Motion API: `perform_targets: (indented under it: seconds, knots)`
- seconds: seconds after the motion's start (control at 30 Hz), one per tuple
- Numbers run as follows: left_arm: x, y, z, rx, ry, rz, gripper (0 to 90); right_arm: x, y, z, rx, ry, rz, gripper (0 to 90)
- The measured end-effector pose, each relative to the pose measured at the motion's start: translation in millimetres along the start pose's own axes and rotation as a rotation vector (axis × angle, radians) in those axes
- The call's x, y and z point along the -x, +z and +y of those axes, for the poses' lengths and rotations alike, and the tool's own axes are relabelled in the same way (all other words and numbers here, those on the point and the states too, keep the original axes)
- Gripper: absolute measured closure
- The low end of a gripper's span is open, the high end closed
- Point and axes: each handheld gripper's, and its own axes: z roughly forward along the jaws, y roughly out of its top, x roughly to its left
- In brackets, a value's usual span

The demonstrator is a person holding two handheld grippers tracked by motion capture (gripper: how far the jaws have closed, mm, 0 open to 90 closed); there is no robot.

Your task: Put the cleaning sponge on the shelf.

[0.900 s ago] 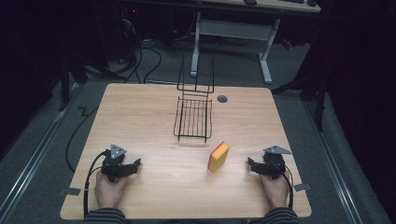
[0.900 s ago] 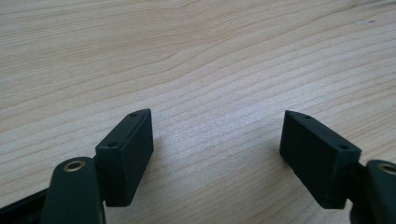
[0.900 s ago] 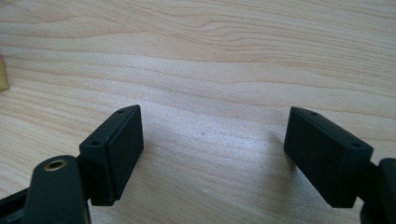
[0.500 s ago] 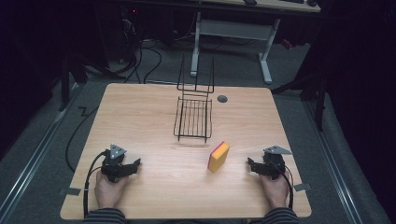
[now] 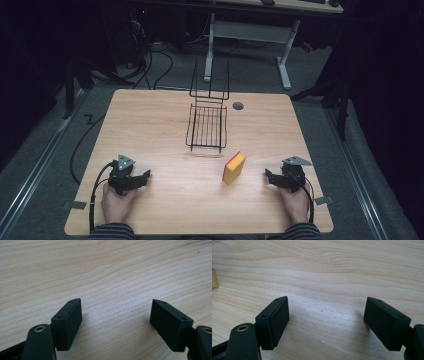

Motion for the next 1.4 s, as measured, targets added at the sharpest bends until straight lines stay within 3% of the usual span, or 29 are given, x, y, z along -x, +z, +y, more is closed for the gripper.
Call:
perform_targets:
  seconds: [0.53,1.1,1.4]
  knots:
    - [0.1,0.0,0.0,0.000,0.000,0.001,26.3,-0.2,-2.3,-2.1,-0.002,-0.003,0.018,16.3]
    - [0.1,0.0,0.1,-0.001,0.000,0.001,26.3,-5.8,-14.1,-10.8,0.036,-0.001,0.059,16.5]
    - [0.1,0.1,0.0,0.000,0.000,0.001,26.4,-16.3,-26.6,-12.6,0.074,-0.009,0.097,16.5]
